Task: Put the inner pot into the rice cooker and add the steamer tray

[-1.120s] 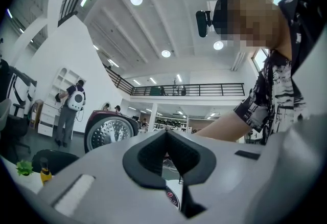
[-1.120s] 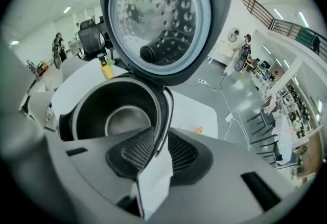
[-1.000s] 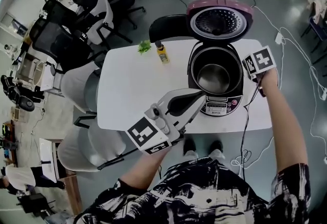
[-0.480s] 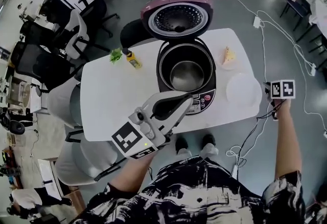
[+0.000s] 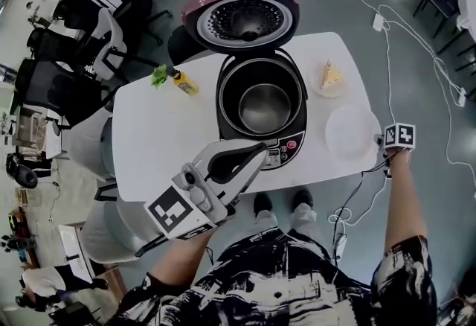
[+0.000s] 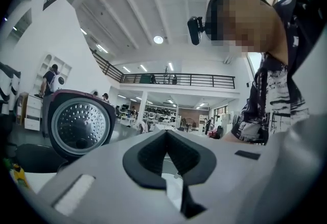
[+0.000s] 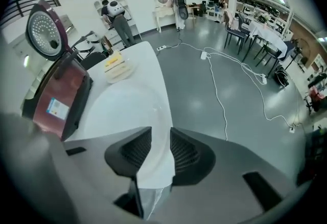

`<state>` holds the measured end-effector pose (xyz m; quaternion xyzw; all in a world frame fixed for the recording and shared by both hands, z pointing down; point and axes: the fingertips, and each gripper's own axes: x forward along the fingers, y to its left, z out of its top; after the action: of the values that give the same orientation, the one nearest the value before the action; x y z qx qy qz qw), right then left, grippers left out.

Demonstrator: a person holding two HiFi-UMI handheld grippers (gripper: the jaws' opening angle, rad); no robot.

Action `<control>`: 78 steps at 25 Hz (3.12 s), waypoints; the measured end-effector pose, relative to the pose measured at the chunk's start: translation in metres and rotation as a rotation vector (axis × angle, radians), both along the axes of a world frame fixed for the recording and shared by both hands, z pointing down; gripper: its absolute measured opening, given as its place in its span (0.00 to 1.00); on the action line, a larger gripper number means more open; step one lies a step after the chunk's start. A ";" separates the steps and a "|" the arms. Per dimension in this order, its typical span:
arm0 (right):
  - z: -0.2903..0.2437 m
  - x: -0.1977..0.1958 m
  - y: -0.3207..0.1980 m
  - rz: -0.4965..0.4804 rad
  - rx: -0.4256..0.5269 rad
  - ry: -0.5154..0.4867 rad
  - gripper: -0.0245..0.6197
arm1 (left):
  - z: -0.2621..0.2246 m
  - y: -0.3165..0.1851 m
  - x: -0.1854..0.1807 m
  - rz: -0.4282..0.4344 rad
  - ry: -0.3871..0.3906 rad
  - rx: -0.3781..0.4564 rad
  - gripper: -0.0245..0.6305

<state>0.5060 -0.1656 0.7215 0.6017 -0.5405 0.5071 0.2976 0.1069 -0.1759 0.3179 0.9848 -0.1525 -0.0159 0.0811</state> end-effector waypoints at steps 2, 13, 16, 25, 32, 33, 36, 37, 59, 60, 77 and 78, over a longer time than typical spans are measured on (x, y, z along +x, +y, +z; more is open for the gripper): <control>0.005 0.008 -0.006 0.005 0.003 0.024 0.14 | 0.004 -0.003 0.000 -0.013 -0.010 -0.006 0.04; 0.003 0.021 -0.018 -0.074 0.001 0.075 0.21 | 0.021 -0.012 0.020 -0.003 -0.018 -0.030 0.04; 0.020 0.015 -0.008 -0.086 -0.046 0.055 0.24 | 0.022 -0.011 0.022 0.003 -0.019 -0.035 0.04; 0.032 -0.002 0.001 -0.082 -0.130 0.057 0.06 | 0.017 -0.011 0.019 -0.003 -0.016 -0.032 0.04; 0.009 -0.016 -0.003 -0.074 -0.083 -0.024 0.05 | 0.014 -0.008 0.010 0.001 0.001 -0.031 0.04; 0.005 -0.017 -0.003 -0.064 -0.071 -0.039 0.05 | 0.012 -0.008 0.009 0.003 0.005 -0.029 0.04; -0.012 -0.017 0.000 -0.054 -0.047 -0.070 0.05 | 0.008 -0.007 0.008 0.010 0.015 -0.022 0.04; -0.020 -0.017 0.000 -0.055 -0.039 -0.080 0.05 | 0.007 -0.006 0.007 0.012 0.019 -0.020 0.04; -0.205 -0.281 -0.199 -0.424 0.090 -0.216 0.05 | -0.022 0.004 -0.080 -0.095 0.128 0.029 0.04; -0.194 -0.292 -0.203 -0.424 0.069 -0.195 0.05 | -0.020 0.003 -0.092 -0.113 0.126 0.027 0.04; -0.141 -0.299 -0.213 -0.411 -0.007 0.002 0.08 | -0.003 -0.002 -0.141 -0.206 0.136 0.019 0.04; -0.143 -0.299 -0.212 -0.414 0.003 -0.002 0.09 | -0.004 -0.002 -0.138 -0.199 0.136 0.021 0.04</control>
<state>0.2068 -0.3773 0.5784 0.4779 -0.6537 0.4350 0.3938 -0.0308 -0.1776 0.3135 0.9623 -0.2434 -0.0922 0.0791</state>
